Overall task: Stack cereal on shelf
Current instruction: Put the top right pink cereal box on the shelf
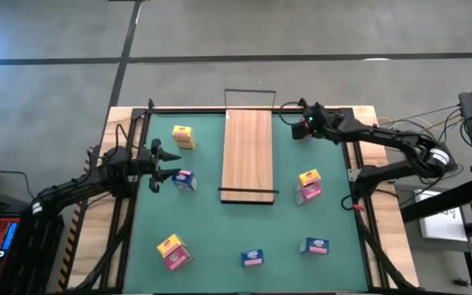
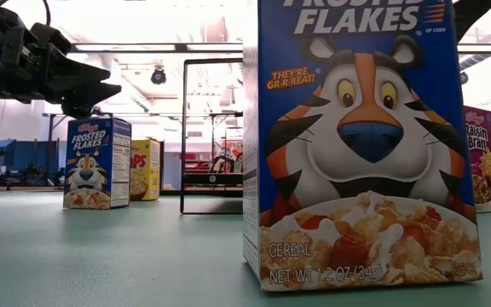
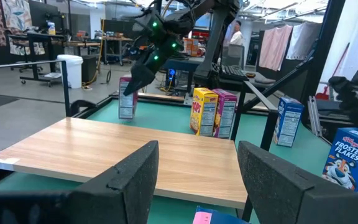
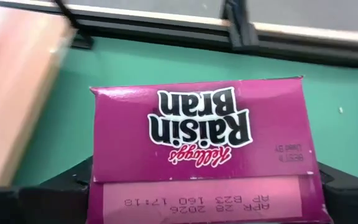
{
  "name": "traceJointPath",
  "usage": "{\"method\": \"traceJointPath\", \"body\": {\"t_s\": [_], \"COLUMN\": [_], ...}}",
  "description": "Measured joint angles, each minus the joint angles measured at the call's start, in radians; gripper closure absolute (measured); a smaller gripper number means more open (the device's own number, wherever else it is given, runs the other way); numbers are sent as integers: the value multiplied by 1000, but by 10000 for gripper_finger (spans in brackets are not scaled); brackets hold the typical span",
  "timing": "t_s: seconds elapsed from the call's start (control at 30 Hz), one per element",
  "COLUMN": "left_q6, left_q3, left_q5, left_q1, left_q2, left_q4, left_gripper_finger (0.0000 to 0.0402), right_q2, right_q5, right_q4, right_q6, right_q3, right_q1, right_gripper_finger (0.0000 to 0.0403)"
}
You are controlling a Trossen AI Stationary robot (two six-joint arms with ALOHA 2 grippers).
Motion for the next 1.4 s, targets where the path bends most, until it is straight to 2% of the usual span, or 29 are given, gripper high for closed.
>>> {"method": "traceJointPath", "body": {"t_s": [0.2,0.53,1.07,1.4], "left_q6": [0,0,0,0], "left_q3": [0,0,0,0], "left_q5": [0,0,0,0], "left_q1": [0,0,0,0], "left_q2": [0,0,0,0], "left_q4": [0,0,0,0], "left_gripper_finger": [198,198,198,198], "right_q2": [-68,-112,-66,-12], "right_q5": [-25,-62,-367,-369], "right_q4": [7,146,358,437], "right_q6": [-135,-377,-843,-885], "right_q3": [0,0,0,0], "right_q1": [94,219,225,225], "right_gripper_finger": [115,117,117,117]}}
